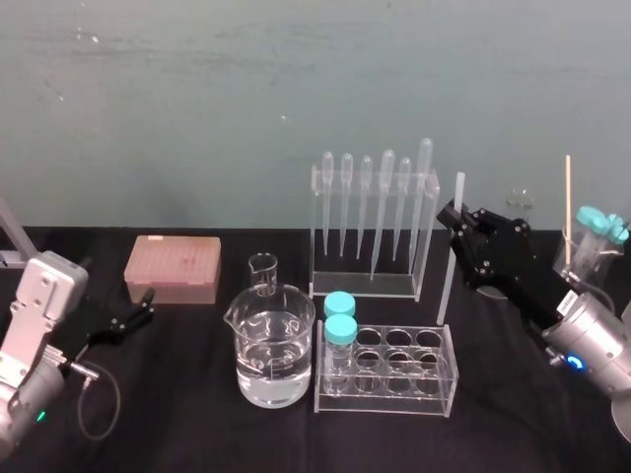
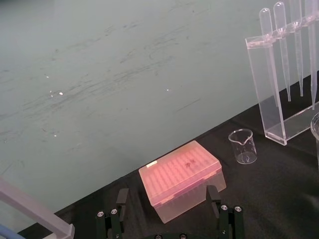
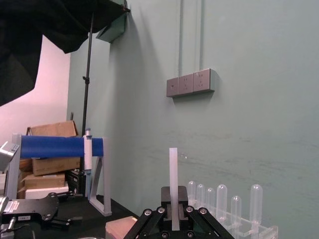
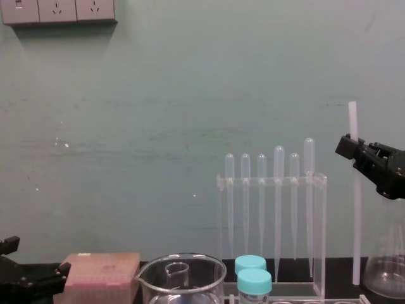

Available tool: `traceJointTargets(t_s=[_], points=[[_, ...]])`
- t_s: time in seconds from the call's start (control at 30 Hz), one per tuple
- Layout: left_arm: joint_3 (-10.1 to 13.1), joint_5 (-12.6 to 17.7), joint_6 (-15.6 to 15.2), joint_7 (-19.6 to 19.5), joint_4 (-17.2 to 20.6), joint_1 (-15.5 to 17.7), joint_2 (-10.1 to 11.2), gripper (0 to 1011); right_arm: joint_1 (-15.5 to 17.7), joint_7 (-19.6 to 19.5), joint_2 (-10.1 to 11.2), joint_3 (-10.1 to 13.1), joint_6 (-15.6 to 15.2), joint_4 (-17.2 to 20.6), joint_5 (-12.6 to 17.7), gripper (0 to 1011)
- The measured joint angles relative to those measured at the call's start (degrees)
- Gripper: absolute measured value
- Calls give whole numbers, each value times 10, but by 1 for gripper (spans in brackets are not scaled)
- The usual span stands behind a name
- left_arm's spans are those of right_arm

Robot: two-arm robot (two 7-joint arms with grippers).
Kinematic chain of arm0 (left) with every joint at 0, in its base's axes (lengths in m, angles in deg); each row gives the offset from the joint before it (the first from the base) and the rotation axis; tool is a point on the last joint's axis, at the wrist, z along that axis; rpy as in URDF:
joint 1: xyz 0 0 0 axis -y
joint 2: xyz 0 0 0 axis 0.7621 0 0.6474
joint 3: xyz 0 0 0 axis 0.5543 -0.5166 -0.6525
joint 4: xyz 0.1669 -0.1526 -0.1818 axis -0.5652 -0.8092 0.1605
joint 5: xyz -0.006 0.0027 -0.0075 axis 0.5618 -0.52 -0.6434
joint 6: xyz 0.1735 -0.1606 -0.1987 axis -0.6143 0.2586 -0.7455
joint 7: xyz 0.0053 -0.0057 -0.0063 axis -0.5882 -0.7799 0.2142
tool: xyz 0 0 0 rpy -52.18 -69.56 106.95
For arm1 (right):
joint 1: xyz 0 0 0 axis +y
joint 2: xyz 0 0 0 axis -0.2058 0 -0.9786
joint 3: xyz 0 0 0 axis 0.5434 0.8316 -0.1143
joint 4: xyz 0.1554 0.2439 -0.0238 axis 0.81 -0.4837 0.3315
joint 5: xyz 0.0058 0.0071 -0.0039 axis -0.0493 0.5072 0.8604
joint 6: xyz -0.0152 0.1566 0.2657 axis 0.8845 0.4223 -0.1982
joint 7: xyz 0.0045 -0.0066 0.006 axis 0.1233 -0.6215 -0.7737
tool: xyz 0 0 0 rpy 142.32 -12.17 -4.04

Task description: Pick up the stirring rod with one hand, then place it down.

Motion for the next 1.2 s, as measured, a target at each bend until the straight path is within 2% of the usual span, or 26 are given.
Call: traceJointTargets(t_s=[1.2], points=[[0, 0, 0, 0, 0, 0, 0, 1000, -4, 0, 0, -2, 3, 1, 0, 69]])
